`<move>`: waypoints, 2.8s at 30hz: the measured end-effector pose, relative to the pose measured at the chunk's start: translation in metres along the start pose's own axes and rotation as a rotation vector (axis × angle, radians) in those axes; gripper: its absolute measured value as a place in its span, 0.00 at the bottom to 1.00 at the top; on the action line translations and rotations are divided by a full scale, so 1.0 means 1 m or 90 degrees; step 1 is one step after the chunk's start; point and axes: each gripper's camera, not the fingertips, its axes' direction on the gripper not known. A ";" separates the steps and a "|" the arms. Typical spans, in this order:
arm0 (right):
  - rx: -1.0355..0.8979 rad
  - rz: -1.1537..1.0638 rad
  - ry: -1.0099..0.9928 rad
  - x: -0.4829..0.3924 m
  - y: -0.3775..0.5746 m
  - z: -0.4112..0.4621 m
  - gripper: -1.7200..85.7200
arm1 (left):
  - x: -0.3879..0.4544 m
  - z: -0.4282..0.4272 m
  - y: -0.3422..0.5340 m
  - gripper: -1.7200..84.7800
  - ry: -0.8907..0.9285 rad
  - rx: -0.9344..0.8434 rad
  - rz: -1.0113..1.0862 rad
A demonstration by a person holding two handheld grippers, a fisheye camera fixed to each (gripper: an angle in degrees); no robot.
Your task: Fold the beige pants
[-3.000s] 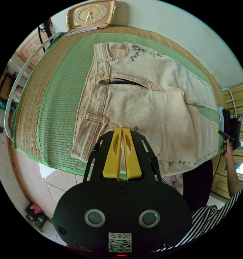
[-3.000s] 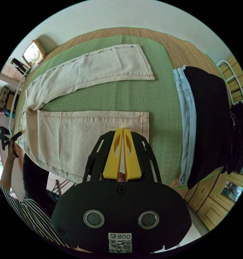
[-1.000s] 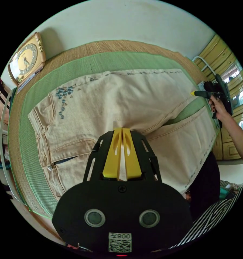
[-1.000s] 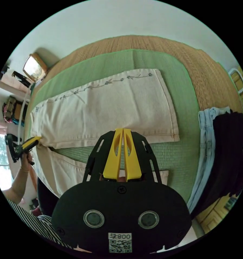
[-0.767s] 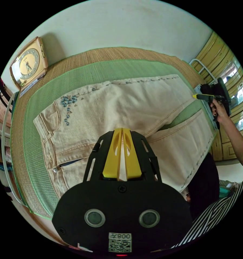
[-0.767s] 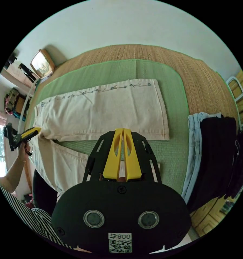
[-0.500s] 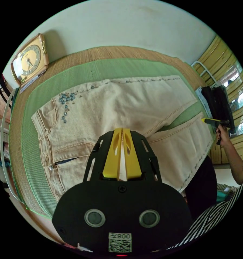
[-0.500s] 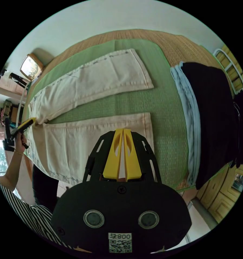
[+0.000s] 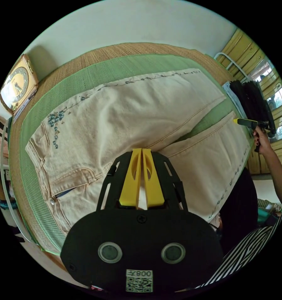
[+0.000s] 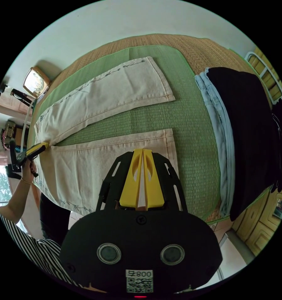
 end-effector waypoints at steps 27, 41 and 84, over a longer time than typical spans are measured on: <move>-0.011 -0.503 -0.263 -0.423 0.014 0.122 0.06 | -0.184 -0.107 0.155 0.03 0.066 0.113 -0.314; -0.046 -0.795 -0.055 -0.697 0.097 0.306 0.10 | -0.250 -0.116 0.174 0.02 0.068 0.129 -0.344; -0.065 -0.694 -0.156 -0.652 0.110 0.393 0.02 | -0.304 -0.101 0.143 0.02 0.055 0.183 -0.336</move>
